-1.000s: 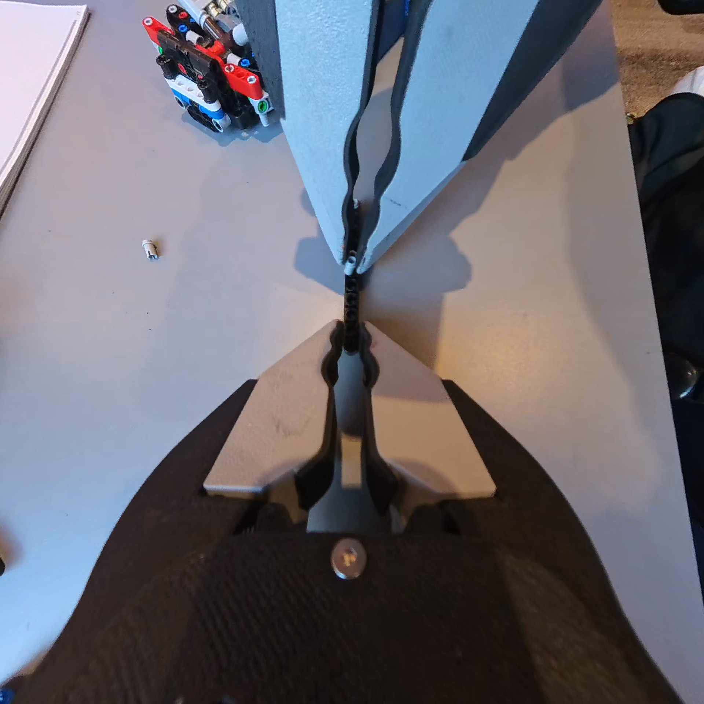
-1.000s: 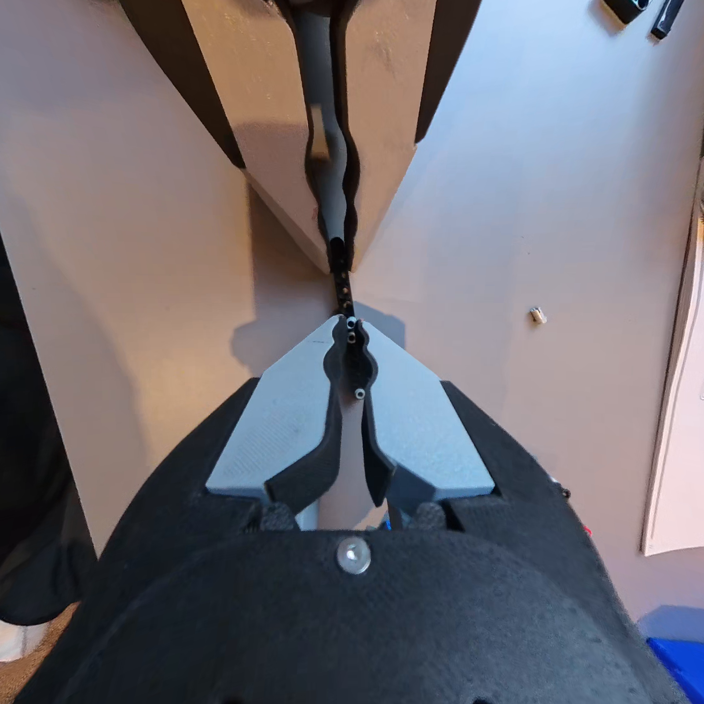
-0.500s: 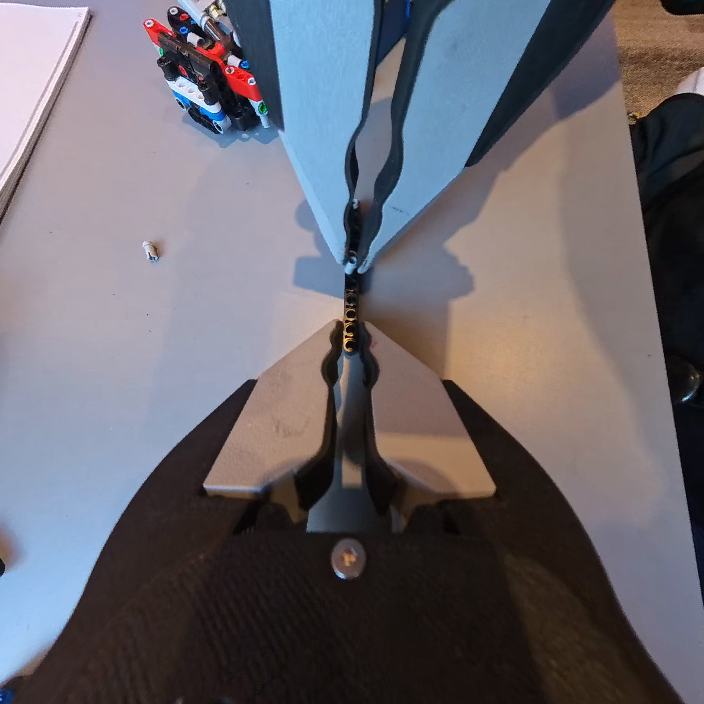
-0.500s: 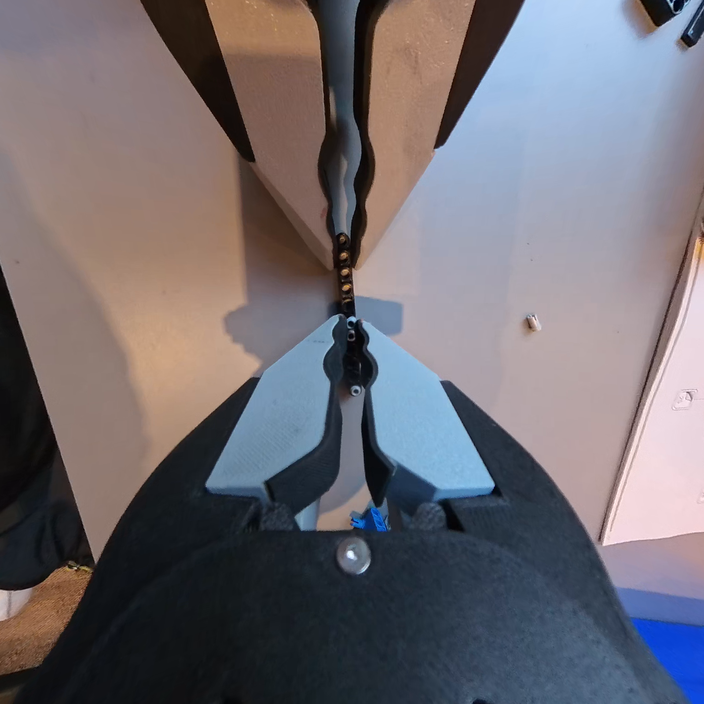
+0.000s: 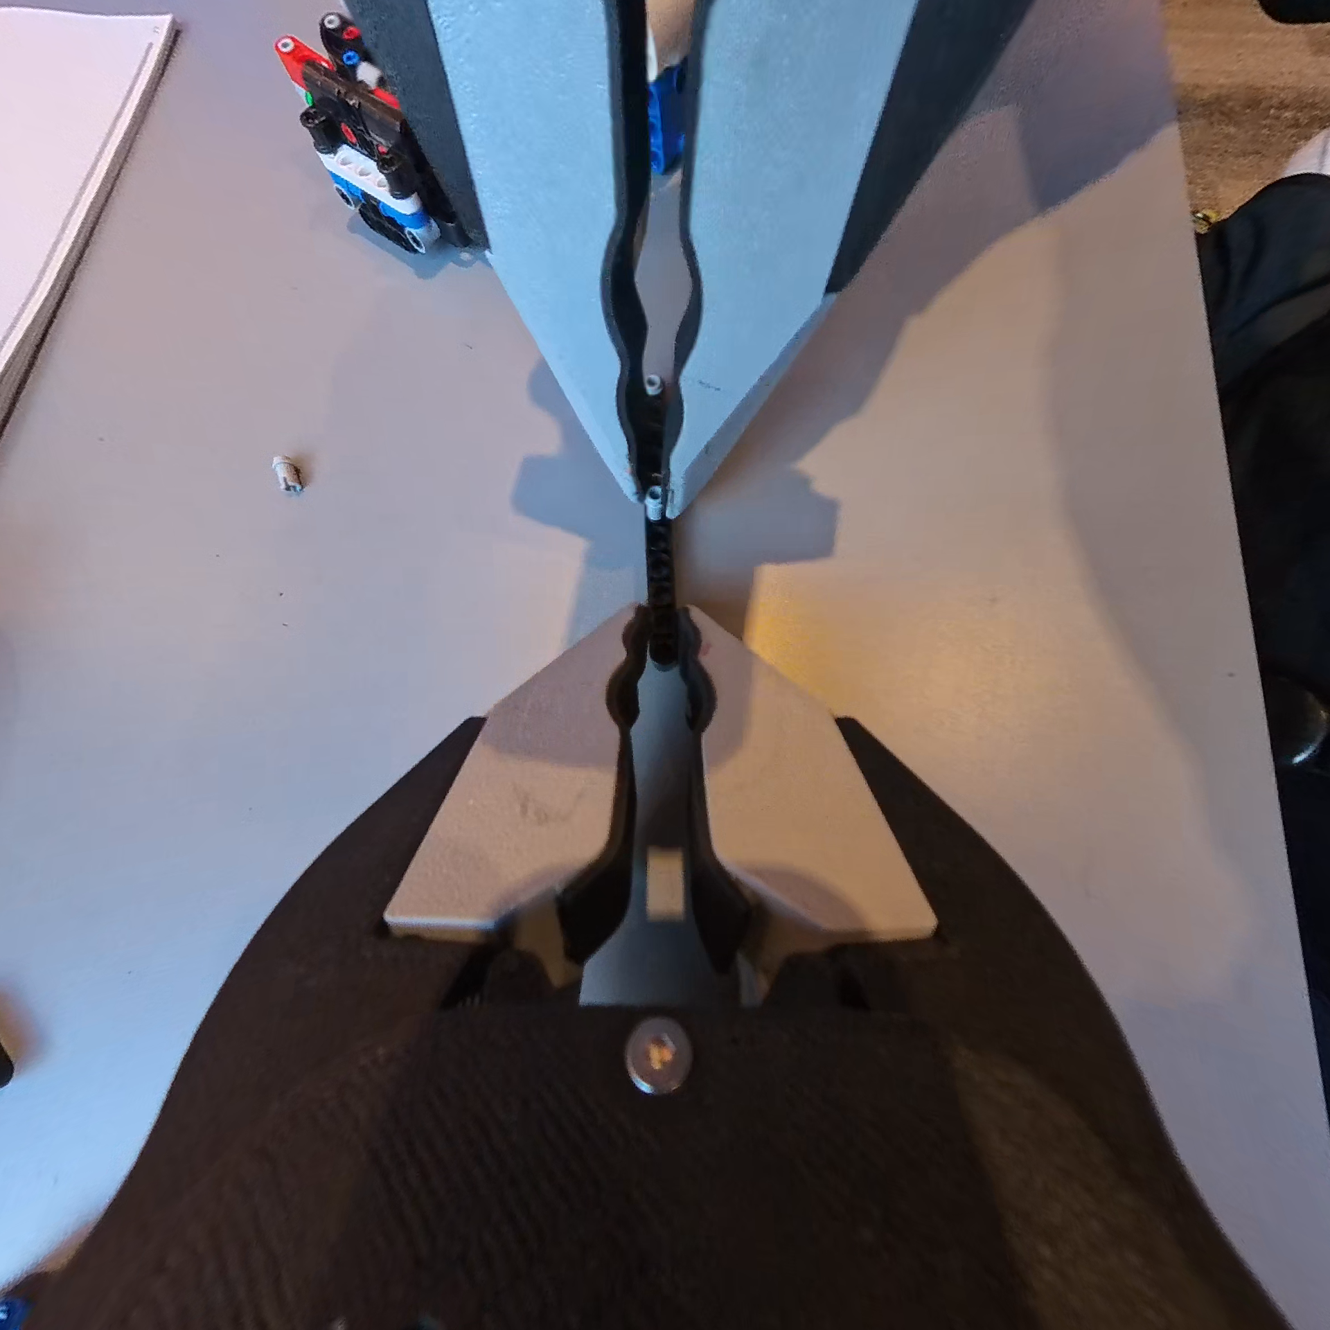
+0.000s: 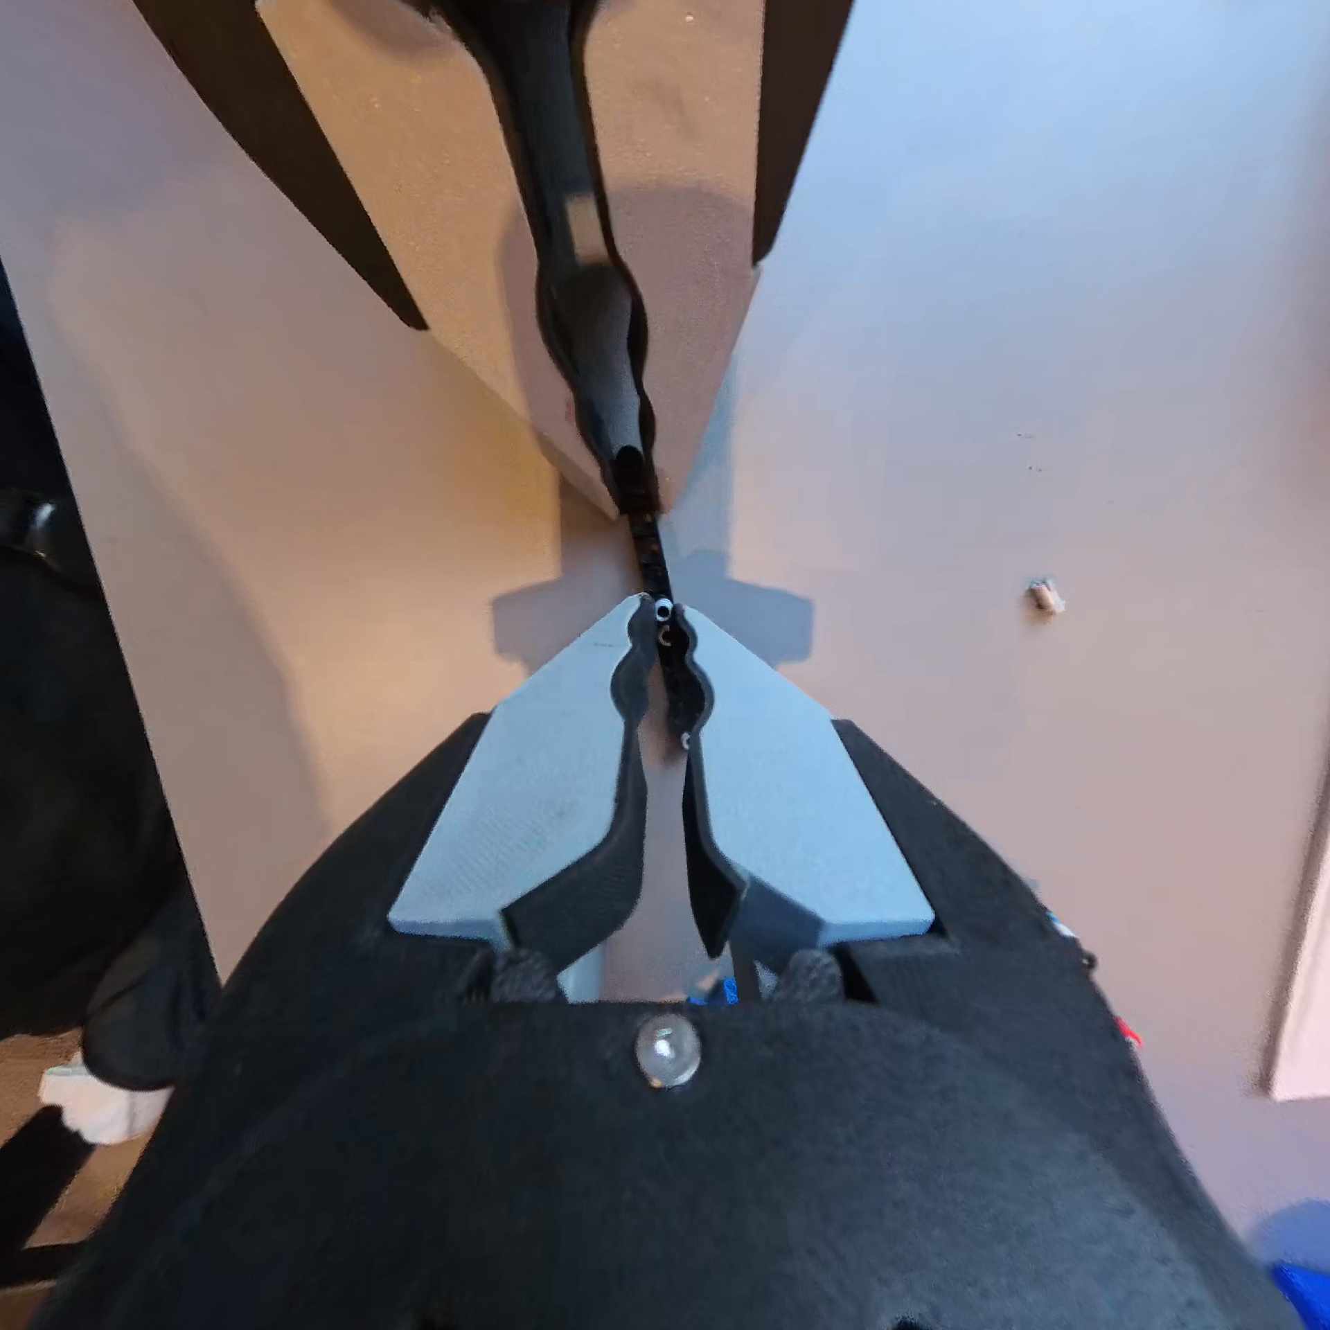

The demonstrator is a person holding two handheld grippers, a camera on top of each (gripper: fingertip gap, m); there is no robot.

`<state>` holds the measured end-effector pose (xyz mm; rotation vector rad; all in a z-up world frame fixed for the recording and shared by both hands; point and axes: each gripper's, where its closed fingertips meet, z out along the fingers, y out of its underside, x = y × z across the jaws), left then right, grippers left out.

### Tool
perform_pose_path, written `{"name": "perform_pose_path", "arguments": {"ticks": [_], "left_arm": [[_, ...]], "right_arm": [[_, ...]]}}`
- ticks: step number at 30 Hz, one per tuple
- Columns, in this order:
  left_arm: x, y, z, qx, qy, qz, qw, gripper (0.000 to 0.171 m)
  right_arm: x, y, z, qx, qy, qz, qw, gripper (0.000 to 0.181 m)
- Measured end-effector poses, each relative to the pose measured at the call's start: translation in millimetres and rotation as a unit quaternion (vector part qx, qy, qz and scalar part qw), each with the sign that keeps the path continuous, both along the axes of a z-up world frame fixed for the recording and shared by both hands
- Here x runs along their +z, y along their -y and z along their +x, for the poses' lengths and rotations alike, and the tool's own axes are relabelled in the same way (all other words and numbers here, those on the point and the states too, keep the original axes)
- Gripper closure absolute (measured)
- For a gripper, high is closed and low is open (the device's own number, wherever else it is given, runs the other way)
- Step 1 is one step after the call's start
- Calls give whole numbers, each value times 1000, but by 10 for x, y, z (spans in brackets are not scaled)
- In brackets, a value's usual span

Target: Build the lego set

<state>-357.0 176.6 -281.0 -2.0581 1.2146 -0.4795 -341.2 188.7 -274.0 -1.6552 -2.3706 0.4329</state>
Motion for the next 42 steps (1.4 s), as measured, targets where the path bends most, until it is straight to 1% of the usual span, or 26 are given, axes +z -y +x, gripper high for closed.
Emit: {"name": "perform_pose_path", "arguments": {"ticks": [3, 7, 11, 14, 18, 22, 28, 32, 36, 40, 42], "left_arm": [[0, -2, 0, 0, 1, -2, 1000, 167], [0, -2, -2, 1, 2, -3, 1000, 167], [0, -4, -3, 2, 2, -4, 1000, 168], [0, -5, -3, 2, 2, -4, 1000, 167], [-1, -17, -14, 7, 2, -4, 1000, 166], [-2, -17, -14, 8, 4, -7, 1000, 166], [-2, -19, -15, 8, 3, -7, 1000, 167], [-2, -20, -15, 8, 3, -6, 1000, 167], [-2, -21, -15, 9, 4, -7, 1000, 168], [-2, -22, -13, 9, 3, -6, 1000, 168], [-2, -22, -16, 10, 4, -7, 1000, 168]], "right_arm": [[0, 4, -2, -7, -12, -31, 999, 180], [0, 11, -4, -8, -16, -51, 999, 179], [-2, 16, 4, -26, -29, -87, 995, 179], [-11, 6, 19, 2, -45, -45, 998, 179], [-15, -28, 7, 52, -38, 25, 998, 179], [-16, -31, 7, 68, -17, 29, 997, 180], [-3, -11, -38, 24, 22, -40, 999, 179], [-5, -7, -24, 31, 17, -44, 998, 179], [-6, -6, -17, 23, 10, -77, 997, 179], [-10, -4, 6, 27, -1, -89, 996, 179], [-7, -7, -15, 31, -5, -79, 996, 179]]}}
